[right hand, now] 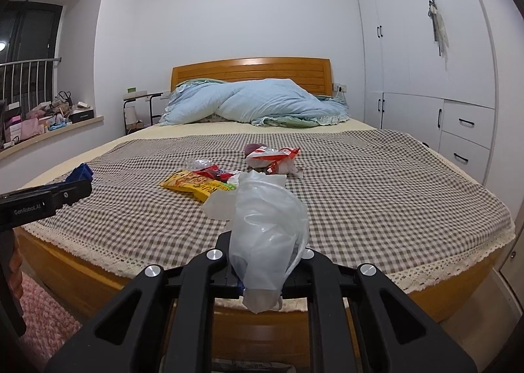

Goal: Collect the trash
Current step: 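Carry the cap with the left tool while the right tool carries the plastic bag to the wastebasket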

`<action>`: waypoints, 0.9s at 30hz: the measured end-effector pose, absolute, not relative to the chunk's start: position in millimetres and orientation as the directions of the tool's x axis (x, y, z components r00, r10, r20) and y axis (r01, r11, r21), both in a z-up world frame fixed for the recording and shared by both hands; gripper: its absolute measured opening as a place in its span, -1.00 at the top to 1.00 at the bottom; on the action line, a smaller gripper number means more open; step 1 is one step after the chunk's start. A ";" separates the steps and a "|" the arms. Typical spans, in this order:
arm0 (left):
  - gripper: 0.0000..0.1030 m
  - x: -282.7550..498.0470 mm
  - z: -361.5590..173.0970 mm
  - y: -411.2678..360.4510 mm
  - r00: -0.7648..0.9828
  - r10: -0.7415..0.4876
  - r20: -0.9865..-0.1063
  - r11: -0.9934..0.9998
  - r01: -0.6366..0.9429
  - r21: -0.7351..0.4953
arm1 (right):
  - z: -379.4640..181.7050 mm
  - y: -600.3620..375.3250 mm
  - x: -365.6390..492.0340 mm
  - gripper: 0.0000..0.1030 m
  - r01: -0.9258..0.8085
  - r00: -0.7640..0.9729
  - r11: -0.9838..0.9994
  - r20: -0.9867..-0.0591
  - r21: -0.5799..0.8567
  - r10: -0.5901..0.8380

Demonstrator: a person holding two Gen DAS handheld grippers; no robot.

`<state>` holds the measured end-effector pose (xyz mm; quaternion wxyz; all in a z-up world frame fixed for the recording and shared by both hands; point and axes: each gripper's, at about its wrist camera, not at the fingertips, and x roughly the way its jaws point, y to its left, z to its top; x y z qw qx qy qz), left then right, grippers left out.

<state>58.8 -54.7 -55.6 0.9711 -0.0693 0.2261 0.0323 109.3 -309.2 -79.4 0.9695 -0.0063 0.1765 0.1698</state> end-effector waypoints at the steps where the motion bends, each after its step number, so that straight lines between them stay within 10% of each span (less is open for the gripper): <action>1: 0.00 57.1 -55.4 -56.2 0.895 0.032 -0.444 0.989 -0.093 -0.117 | -80.6 -309.3 108.0 0.74 -0.333 0.879 0.942 -0.346 0.045 0.327; 27: 0.00 33.0 -112.1 -77.7 0.818 0.019 -0.575 0.998 -0.050 -0.039 | -134.4 -304.4 64.4 0.74 -0.379 0.797 0.925 -0.503 0.013 0.334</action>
